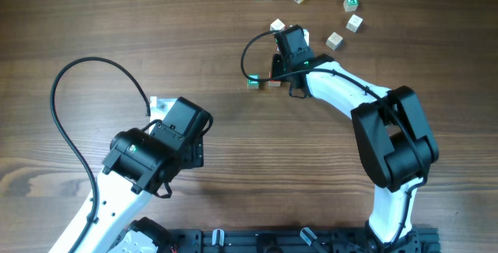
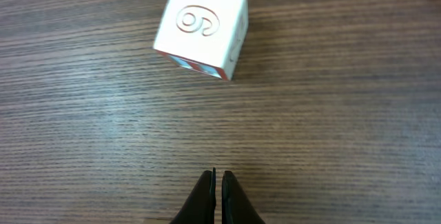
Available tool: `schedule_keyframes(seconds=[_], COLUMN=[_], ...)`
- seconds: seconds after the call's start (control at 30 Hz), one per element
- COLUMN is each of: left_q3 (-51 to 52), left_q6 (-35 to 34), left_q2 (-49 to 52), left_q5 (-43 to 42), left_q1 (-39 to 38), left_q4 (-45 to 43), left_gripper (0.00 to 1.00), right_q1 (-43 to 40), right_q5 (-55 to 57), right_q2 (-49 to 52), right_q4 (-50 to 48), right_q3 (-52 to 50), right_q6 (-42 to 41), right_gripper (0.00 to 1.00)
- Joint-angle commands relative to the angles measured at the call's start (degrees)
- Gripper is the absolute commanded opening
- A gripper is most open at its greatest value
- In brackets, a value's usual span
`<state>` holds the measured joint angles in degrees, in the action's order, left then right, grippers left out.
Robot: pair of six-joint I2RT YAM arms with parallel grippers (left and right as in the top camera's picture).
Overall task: Form a circle
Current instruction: 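Lower the red block and open the right gripper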
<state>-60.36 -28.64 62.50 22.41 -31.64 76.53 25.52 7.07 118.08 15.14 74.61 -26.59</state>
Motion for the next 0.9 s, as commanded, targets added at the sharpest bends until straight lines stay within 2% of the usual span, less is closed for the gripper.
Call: schedule_keyframes(seconds=[0.0,0.23,0.67,0.87], left_q3=[0.09,0.09,0.09,0.09], left_q6=[-0.79,-0.79,-0.79,-0.79], left_q2=[-0.42,-0.42,-0.42,-0.42], left_q5=[-0.52,-0.52,-0.52,-0.52], left_q1=[0.31,0.31,0.31,0.31], left_q4=[-0.02,-0.02,0.00,-0.02], left_gripper=[1.00,1.00,1.00,1.00], right_q1=[-0.04,-0.02,-0.02,-0.02], right_q5=[-0.92,-7.72,-15.78,-16.17], right_q2=[1.57,1.57,1.55,1.44], right_q4=[-1.44,-2.51,-2.56,-3.15], right_q3=[0.00,0.00,0.07,0.07], right_q6=[4.15,8.81,8.61,8.57], right_gripper=[0.06,0.05,0.05,0.05])
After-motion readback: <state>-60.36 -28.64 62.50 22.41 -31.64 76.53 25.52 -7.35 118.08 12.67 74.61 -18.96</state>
